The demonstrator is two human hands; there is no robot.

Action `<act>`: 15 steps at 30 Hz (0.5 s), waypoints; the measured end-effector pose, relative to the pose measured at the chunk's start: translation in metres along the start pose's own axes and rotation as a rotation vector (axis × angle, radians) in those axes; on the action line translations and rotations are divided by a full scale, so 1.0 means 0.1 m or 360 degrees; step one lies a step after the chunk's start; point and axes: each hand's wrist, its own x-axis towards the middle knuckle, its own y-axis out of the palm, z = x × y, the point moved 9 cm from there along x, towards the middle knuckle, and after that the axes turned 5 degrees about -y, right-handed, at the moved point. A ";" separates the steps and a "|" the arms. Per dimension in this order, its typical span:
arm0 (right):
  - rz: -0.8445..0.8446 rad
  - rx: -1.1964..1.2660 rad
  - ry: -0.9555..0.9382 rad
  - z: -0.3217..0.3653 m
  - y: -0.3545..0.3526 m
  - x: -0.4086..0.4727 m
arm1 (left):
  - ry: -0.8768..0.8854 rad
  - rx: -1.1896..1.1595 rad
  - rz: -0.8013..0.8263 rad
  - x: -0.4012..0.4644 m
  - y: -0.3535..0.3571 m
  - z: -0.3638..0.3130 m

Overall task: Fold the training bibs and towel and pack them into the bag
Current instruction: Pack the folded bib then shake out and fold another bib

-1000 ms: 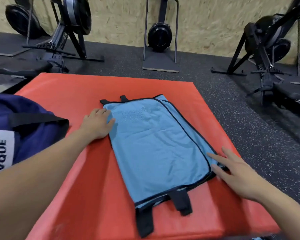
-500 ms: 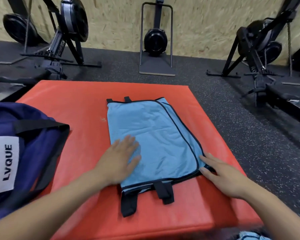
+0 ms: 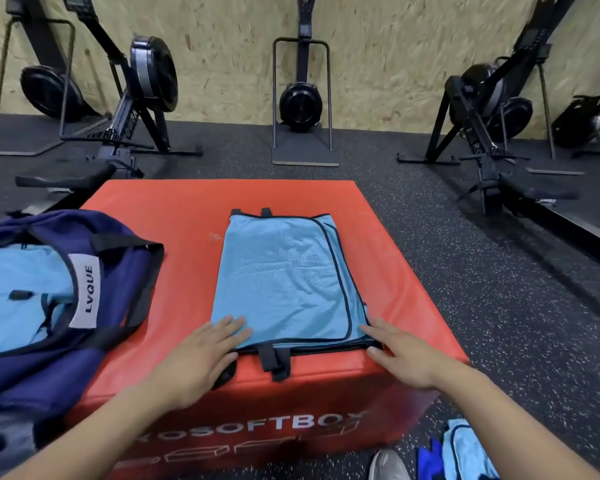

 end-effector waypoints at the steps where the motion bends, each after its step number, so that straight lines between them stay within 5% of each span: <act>1: -0.0005 -0.0002 -0.0043 0.05 0.05 -0.06 | -0.0012 -0.0033 0.0021 -0.07 0.02 0.04; 15: -0.0097 -0.0091 -0.0213 -0.23 0.11 -0.68 | -0.0198 -0.0112 -0.0087 -1.12 -0.08 0.37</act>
